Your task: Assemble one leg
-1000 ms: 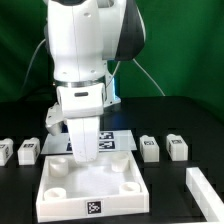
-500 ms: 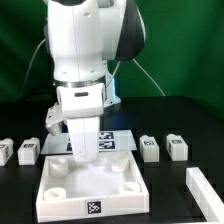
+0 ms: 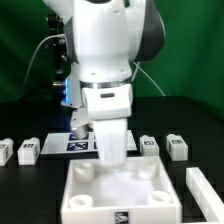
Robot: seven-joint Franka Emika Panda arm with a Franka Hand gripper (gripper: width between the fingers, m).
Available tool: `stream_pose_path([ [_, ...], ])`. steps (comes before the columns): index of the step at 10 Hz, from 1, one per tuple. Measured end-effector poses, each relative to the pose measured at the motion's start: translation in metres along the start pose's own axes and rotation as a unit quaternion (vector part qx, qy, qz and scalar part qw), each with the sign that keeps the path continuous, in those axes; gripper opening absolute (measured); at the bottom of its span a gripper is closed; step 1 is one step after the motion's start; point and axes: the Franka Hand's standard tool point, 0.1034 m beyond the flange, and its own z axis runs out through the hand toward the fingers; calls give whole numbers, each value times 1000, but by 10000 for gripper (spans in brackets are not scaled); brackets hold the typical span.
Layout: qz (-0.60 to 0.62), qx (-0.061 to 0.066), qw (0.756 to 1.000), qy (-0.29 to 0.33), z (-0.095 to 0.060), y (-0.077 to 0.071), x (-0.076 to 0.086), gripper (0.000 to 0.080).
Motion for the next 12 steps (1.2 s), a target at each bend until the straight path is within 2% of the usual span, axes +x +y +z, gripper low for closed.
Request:
stream_pose_path([
  [1, 2, -9, 1000, 9, 1, 19, 19, 60],
  [3, 0, -14, 1000, 12, 1, 27, 24, 60],
  [5, -4, 4, 1000, 9, 2, 27, 24, 60],
  [8, -3, 4, 1000, 9, 3, 27, 24, 60],
  [9, -3, 4, 1000, 9, 3, 27, 23, 165],
  [11, -2, 4, 1000, 9, 3, 27, 22, 439],
  [12, -2, 4, 1000, 9, 3, 27, 22, 439],
])
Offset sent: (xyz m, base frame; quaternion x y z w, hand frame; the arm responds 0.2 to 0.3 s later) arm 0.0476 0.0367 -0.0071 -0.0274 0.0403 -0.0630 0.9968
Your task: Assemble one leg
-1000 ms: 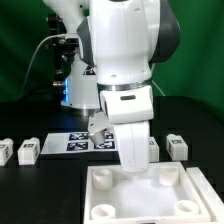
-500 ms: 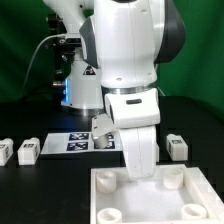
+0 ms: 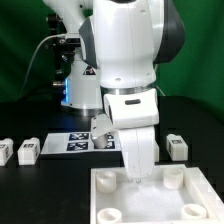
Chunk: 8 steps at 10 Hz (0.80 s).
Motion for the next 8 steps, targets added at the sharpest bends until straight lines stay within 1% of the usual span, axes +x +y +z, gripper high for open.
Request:
stream_pose_path([
  [1, 0, 0, 1000, 0, 0, 0, 0, 594],
  [2, 0, 0, 1000, 0, 0, 0, -1, 632],
  [4, 1, 0, 1000, 0, 0, 0, -1, 646],
  [8, 2, 0, 1000, 0, 0, 0, -2, 649],
])
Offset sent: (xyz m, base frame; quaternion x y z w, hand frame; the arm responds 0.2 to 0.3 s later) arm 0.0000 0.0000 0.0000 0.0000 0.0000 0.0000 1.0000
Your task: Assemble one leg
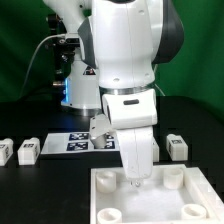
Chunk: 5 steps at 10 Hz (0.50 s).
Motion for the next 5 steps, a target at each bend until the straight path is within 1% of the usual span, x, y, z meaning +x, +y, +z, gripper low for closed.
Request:
stream_pose_path([
  [1, 2, -1, 1000, 0, -1, 0, -1, 649],
  [2, 13, -5, 1000, -2, -7, 0, -5, 649],
  [3, 31, -11, 999, -3, -18, -2, -3, 649],
  [4, 78, -16, 997, -5, -27, -7, 3, 649],
  [5, 99, -20, 995, -5, -36, -12, 11, 649],
])
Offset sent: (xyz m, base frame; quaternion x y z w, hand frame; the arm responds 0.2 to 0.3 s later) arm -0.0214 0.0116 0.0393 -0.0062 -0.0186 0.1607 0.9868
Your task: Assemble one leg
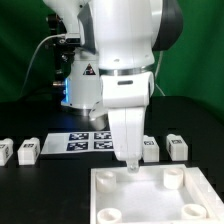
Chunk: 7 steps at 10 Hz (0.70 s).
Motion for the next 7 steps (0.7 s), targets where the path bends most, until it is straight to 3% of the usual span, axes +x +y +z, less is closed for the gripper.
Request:
stream_pose_path([
  [2, 156, -3, 988, 1, -14, -22, 25, 649],
  [4, 312, 0, 950, 4, -13, -33, 48, 649],
  [5, 369, -1, 929, 12, -13, -35, 56, 649],
  [7, 448, 5, 894, 16, -12, -35, 57, 649],
])
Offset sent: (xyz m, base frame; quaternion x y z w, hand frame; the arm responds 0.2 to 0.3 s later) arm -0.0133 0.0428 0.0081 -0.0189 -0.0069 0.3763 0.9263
